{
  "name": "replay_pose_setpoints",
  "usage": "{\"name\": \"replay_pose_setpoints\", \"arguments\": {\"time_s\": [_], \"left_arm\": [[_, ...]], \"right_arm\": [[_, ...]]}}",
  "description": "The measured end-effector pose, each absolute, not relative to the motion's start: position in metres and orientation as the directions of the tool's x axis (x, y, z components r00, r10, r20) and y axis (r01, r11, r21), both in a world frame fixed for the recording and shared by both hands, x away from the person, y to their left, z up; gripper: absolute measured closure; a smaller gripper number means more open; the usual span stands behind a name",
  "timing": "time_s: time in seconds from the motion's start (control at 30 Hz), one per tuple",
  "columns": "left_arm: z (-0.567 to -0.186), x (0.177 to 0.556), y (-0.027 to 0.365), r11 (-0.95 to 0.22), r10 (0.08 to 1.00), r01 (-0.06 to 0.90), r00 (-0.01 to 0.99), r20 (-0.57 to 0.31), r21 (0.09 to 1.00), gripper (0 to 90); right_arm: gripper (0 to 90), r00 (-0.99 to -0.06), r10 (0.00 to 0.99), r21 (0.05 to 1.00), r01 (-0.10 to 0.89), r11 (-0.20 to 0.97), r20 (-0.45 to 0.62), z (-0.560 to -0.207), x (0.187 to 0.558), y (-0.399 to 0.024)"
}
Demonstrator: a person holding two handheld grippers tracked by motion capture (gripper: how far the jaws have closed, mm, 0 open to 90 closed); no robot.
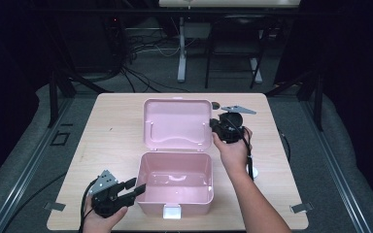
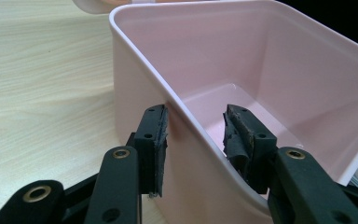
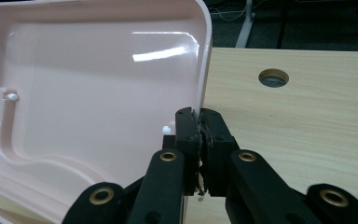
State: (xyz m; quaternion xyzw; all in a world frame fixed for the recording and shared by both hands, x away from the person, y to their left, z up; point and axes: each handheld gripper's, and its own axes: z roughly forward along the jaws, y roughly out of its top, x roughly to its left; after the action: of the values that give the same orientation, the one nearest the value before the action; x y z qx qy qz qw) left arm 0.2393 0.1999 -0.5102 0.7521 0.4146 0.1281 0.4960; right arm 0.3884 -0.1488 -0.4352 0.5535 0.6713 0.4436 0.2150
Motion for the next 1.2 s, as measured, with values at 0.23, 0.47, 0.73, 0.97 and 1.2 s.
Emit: {"name": "replay_pose_setpoints", "arguments": {"time_s": [0.23,0.47,0.73,0.97,1.2], "left_arm": [[-0.510,0.239,0.200,-0.161,0.750,0.496,0.623,-0.221,0.853,59.2],[-0.511,0.239,0.200,-0.157,0.749,0.496,0.623,-0.224,0.854,59.0],[-0.511,0.239,0.200,-0.158,0.748,0.494,0.625,-0.223,0.855,59.1],[-0.511,0.239,0.200,-0.158,0.748,0.492,0.626,-0.222,0.856,59.2],[-0.511,0.239,0.201,-0.159,0.747,0.494,0.627,-0.223,0.855,59.2]], "right_arm": [[86.8,-0.282,0.934,0.809,0.588,-0.013,0.220,-0.438,0.397,-0.149],[88.3,-0.274,0.939,0.791,0.612,0.003,0.208,-0.444,0.402,-0.149],[88.4,-0.272,0.945,0.777,0.628,0.033,0.180,-0.450,0.407,-0.147],[88.5,-0.269,0.946,0.768,0.640,0.035,0.181,-0.453,0.408,-0.146],[88.5,-0.273,0.947,0.767,0.640,0.046,0.171,-0.455,0.409,-0.146]]}}
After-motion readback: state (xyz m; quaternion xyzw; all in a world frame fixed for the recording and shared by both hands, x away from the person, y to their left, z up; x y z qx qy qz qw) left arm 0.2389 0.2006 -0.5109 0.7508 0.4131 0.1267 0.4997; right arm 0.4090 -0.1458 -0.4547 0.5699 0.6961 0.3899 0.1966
